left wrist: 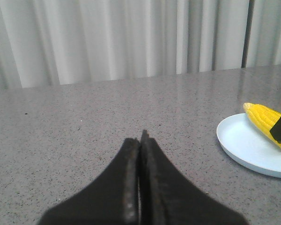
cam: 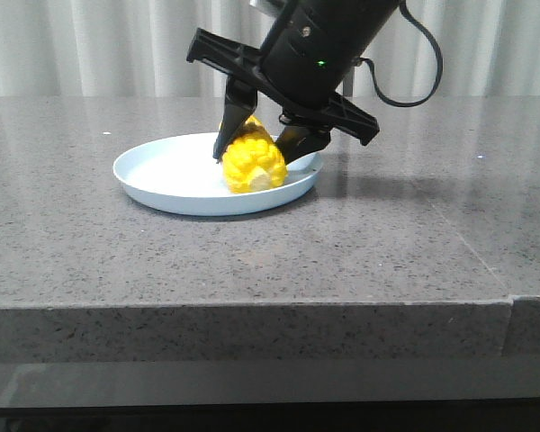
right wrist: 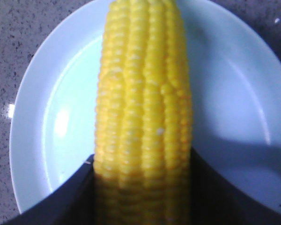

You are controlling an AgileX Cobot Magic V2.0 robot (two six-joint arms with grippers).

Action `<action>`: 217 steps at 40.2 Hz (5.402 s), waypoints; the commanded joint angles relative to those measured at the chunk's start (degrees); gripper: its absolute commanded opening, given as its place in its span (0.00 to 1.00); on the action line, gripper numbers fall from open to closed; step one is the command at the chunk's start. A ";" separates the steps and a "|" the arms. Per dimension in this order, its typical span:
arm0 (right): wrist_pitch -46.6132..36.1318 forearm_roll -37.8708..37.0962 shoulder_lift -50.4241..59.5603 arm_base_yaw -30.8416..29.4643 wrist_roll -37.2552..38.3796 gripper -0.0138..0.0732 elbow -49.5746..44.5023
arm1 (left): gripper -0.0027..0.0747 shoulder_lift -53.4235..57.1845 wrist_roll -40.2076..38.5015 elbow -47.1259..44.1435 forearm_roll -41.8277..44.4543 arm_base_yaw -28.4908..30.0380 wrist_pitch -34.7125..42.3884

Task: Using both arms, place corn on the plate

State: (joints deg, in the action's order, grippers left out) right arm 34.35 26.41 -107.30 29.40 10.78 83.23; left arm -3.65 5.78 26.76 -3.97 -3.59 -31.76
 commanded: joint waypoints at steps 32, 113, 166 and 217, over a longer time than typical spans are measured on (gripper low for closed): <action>5.24 -12.37 15.01 -9.08 -0.90 0.63 1.91 | 0.01 -0.83 0.10 1.35 -0.04 0.20 4.44; -14.05 -30.91 98.50 -25.37 -0.95 0.06 -61.30 | 0.01 -0.83 0.10 1.35 -0.04 0.20 4.44; -13.99 -30.91 98.50 -25.37 -0.95 0.06 -61.30 | 0.01 5.31 0.10 -6.42 -0.04 2.11 11.51; -13.92 -30.91 98.50 -25.37 -0.95 0.06 -61.30 | 0.01 5.03 0.10 -27.26 -0.18 3.26 27.61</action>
State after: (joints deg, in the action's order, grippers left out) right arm 25.29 -3.70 -8.20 4.42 10.33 20.45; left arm 0.28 5.78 -0.37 -3.97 -0.36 -9.50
